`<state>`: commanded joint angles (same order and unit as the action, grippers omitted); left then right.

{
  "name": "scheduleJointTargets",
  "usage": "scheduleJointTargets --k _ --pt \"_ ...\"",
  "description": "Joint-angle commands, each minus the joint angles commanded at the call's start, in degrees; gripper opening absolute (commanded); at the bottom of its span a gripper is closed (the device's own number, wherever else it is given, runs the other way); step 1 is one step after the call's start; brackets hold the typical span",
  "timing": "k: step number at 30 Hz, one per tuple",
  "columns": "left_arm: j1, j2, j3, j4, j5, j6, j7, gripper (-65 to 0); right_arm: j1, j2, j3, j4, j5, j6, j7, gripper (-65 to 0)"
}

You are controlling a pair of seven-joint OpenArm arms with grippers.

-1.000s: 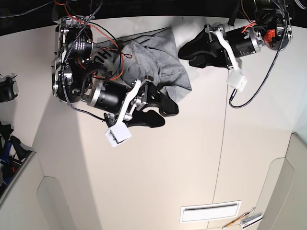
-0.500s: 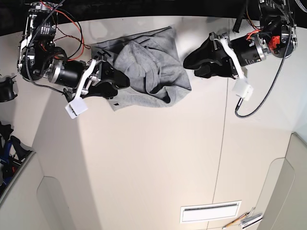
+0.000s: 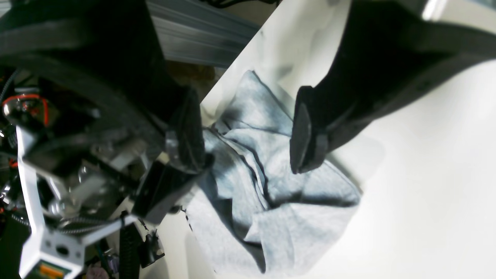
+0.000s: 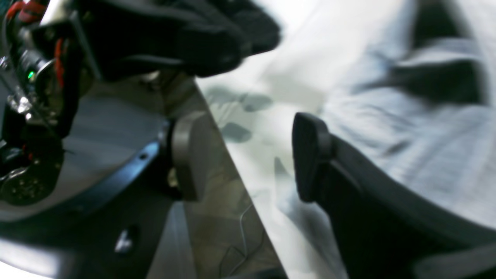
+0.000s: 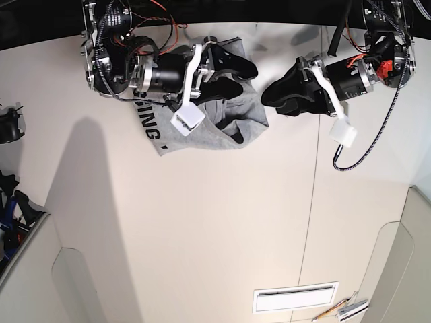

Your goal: Fold the T-shirt properly

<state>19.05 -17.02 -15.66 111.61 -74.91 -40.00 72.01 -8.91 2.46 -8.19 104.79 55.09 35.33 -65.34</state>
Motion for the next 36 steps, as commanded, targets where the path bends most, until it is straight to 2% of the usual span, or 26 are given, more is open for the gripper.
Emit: scheduleJointTargets --k 4,7,10,14,16,19,21,23,24,26,28,31,33,36 --pt "0.0 0.0 0.0 0.0 0.0 0.0 0.5 -26.3 0.9 -2.3 0.9 0.0 -5.1 -0.2 4.9 -31.6" --pt "0.0 0.0 0.0 0.0 -0.2 0.0 0.4 -26.3 3.3 -2.6 0.6 0.0 -13.4 -0.2 9.4 -31.6" --pt "0.0 0.0 0.0 0.0 -0.2 0.0 0.5 -26.3 6.7 -2.0 -2.1 -0.3 -23.0 -0.68 9.6 -31.6" --pt "0.0 0.0 0.0 0.0 -0.2 0.0 1.1 -26.3 8.4 -0.3 -9.9 -1.2 -27.2 -0.87 10.4 -31.6" --pt "0.0 0.0 0.0 0.0 -0.2 0.0 1.1 -26.3 8.4 -0.3 -12.9 -1.4 -31.4 -2.03 11.5 -31.6" --pt "0.0 0.0 0.0 0.0 -0.2 0.0 1.1 -26.3 8.5 -0.2 -13.9 -3.1 -35.0 -2.21 14.3 -31.6" --pt "0.0 0.0 0.0 0.0 -0.2 0.0 1.1 -26.3 9.0 -0.3 -13.9 -4.5 -37.0 -3.37 15.8 -31.6" --pt "0.0 0.0 0.0 0.0 -0.2 0.0 1.1 -26.3 10.6 -0.2 -13.9 -5.8 -37.3 -4.87 15.9 -31.6" --pt "0.0 0.0 0.0 0.0 -0.2 0.0 1.1 -26.3 11.4 -0.3 -13.9 -6.6 -37.3 -6.23 15.9 -31.6" --pt "0.0 0.0 0.0 0.0 -0.2 0.0 1.1 -26.3 12.8 -0.3 -13.9 -8.4 -37.2 -7.06 16.1 -31.6" --pt "0.0 0.0 0.0 0.0 -0.2 0.0 1.1 -26.3 13.2 -0.3 -13.9 -10.3 -37.1 -7.02 16.1 -34.2" --pt "0.0 0.0 -0.3 0.0 -0.2 0.0 1.1 -26.3 13.2 -0.3 -13.9 -12.2 -35.2 -7.04 16.0 -51.2" --pt "0.0 0.0 -1.8 0.0 -0.4 0.0 1.0 -26.3 13.2 -0.3 -13.9 -12.0 -31.2 -6.95 15.8 -58.4" --pt "0.0 0.0 -5.7 0.0 -1.1 0.0 1.2 -26.3 13.2 -0.6 -13.9 -10.9 -26.0 -4.85 14.9 -59.1"
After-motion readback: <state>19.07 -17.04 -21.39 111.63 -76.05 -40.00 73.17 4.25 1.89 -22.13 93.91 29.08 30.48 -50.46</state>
